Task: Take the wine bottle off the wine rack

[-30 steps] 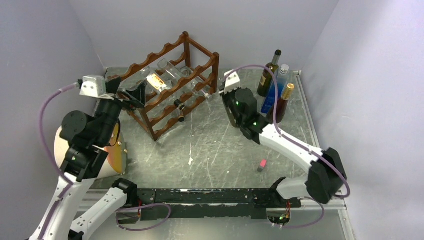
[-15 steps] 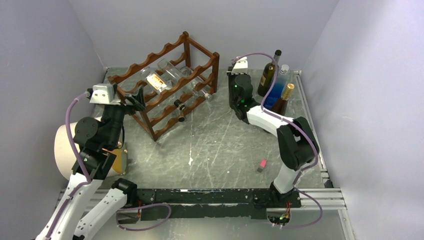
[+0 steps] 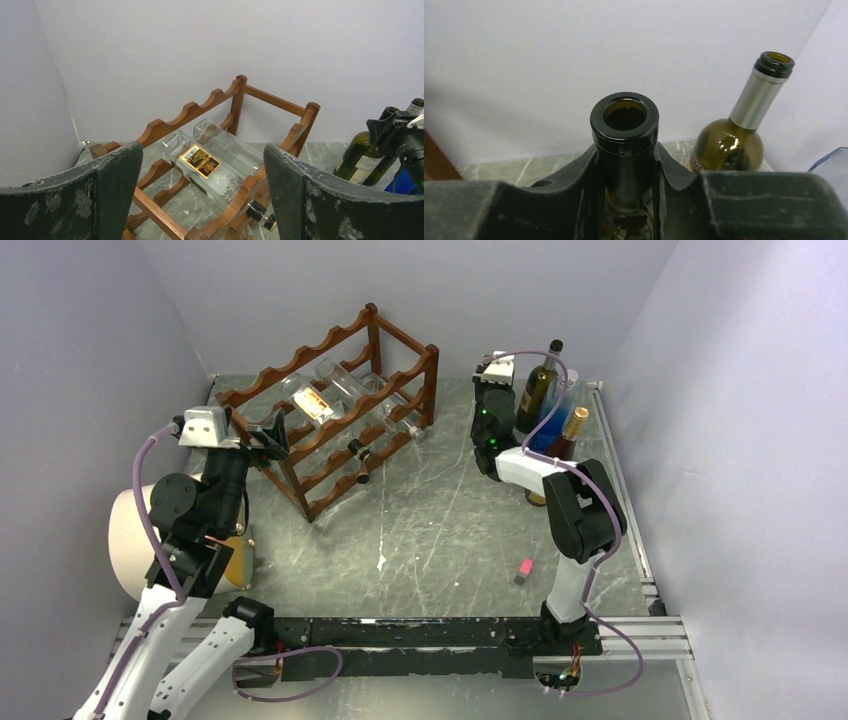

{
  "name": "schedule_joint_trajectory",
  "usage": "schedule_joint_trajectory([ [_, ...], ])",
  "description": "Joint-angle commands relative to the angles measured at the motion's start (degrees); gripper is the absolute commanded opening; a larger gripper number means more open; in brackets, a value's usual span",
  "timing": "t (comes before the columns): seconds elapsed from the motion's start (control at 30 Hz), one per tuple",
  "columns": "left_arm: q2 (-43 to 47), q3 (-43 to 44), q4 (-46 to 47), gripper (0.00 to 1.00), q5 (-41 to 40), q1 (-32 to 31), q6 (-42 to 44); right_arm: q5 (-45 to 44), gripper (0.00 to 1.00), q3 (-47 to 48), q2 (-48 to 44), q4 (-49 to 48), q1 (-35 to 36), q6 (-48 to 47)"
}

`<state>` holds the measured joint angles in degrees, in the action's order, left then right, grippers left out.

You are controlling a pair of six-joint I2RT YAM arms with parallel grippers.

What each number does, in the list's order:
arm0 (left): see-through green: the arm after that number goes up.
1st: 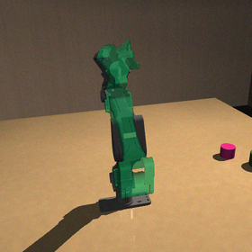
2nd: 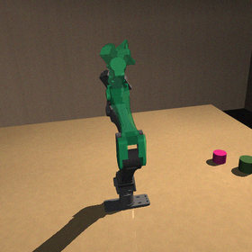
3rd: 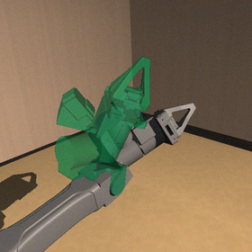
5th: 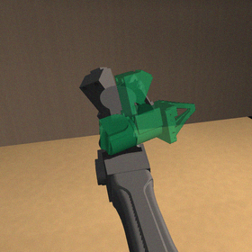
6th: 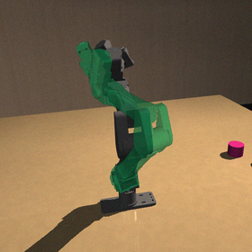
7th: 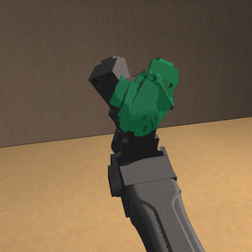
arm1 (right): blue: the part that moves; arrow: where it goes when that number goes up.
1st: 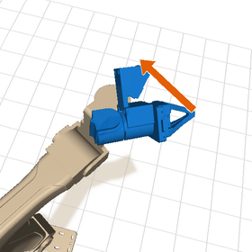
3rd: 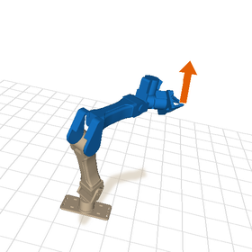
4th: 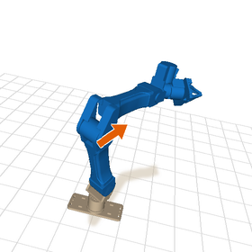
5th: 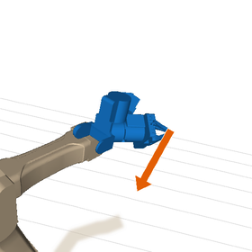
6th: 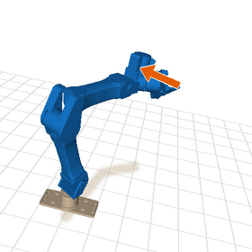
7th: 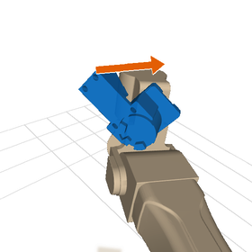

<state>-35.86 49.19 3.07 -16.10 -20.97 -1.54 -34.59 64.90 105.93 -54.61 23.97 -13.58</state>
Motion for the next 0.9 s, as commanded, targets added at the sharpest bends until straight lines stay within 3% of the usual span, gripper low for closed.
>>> schedule_joint_trajectory([
  [0.0,0.56,-0.04,1.47,0.93,-0.04,0.58,-0.61,-3.96,0.05,0.91,0.52,-10.35,-0.55,-0.10],
  [0.3,1.14,0.07,1.15,0.93,0.28,0.76,-0.92,-4.54,0.41,-0.65,-0.30,-7.14,-0.60,2.07],
  [0.47,1.07,0.11,0.81,0.93,0.38,0.94,-1.25,-4.15,0.67,-1.20,-2.00,-4.51,-0.67,3.35],
  [0.87,2.15,0.35,0.10,0.93,1.71,1.00,-2.80,-3.86,0.89,-0.21,-15.36,12.13,3.42,2.08],
])
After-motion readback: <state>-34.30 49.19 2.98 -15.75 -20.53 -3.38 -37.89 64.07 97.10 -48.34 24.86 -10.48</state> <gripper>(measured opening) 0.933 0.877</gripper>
